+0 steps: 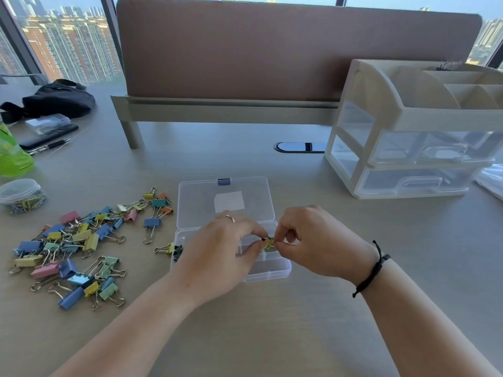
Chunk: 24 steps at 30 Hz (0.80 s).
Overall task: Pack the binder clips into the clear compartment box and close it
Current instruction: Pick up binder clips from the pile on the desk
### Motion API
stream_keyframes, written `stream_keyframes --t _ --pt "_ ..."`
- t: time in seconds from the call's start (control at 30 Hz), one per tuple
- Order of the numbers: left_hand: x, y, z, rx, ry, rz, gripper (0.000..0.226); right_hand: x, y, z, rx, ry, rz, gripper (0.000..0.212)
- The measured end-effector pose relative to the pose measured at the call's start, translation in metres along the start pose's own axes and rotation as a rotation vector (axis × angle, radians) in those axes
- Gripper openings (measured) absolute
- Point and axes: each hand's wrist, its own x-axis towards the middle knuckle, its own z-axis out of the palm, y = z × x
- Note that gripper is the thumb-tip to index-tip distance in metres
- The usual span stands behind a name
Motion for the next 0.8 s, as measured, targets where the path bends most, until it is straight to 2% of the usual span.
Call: stream_keyframes --t 0.2,0.8 --pt "0.0006 -0.0009 0.0008 0.012 0.017 0.056 0.024 -0.0004 -0.0003 -0.0016 -0.029 -0.01 -0.019 0.008" --pt "0.0008 -0.0023 0.0077 0.123 0.058 0.172 0.016 -0.0015 -0.001 -0.0049 -0.019 -0.062 0.014 0.01"
